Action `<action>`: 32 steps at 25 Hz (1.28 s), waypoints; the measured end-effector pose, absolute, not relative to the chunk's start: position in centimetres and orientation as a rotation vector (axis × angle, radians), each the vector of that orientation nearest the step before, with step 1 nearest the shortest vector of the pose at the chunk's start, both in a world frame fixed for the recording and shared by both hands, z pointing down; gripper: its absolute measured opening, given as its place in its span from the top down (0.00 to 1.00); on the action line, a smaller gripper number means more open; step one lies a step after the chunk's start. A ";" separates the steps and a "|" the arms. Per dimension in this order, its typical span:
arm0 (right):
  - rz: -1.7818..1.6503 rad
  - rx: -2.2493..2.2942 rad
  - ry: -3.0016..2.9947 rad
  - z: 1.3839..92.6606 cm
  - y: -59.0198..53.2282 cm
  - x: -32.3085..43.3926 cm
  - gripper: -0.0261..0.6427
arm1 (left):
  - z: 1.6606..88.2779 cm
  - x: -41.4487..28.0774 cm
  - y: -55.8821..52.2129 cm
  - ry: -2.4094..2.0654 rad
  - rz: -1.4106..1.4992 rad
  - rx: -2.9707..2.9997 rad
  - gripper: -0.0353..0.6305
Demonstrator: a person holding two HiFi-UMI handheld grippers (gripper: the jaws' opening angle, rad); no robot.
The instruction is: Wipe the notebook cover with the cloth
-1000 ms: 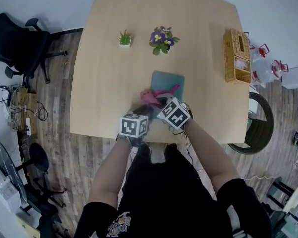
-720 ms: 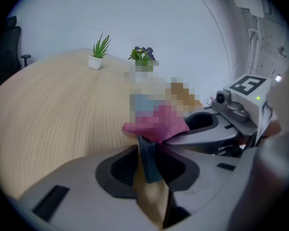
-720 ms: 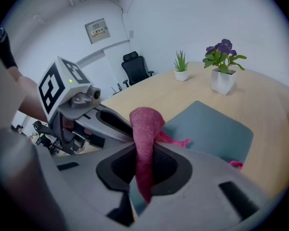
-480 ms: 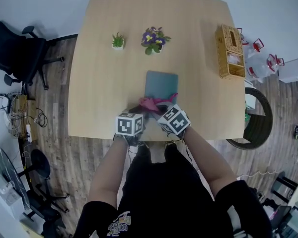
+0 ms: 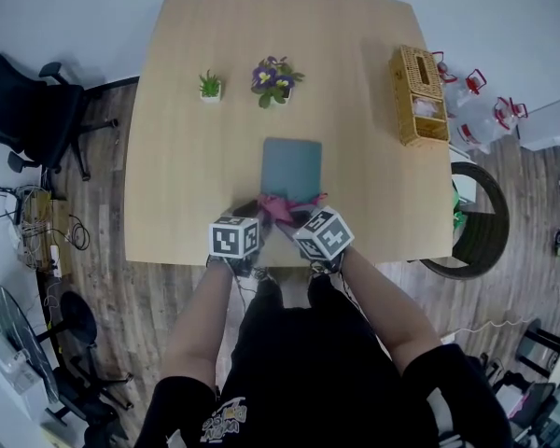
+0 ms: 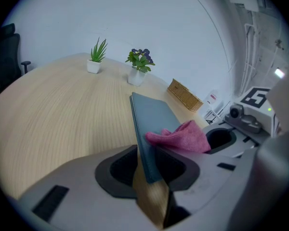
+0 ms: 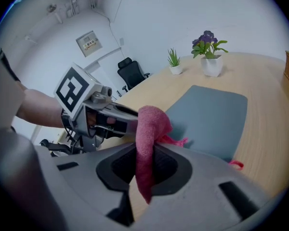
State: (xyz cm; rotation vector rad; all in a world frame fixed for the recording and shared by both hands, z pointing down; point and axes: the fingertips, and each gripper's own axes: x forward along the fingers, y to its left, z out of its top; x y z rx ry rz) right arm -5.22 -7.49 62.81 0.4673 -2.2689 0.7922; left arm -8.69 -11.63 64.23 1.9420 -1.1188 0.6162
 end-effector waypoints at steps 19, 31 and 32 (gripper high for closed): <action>0.849 0.311 -2.639 52.8 -5.7 1.7 0.87 | 55.5 -5.5 -8.0 -1.441 0.348 1.989 0.79; 0.755 0.182 -2.724 49.7 -4.9 2.5 0.87 | 48.4 -3.3 -2.8 -1.649 0.205 2.034 0.90; 0.750 0.169 -2.724 49.7 -4.4 2.0 0.87 | 48.4 -3.4 -2.3 -1.652 0.217 2.033 0.91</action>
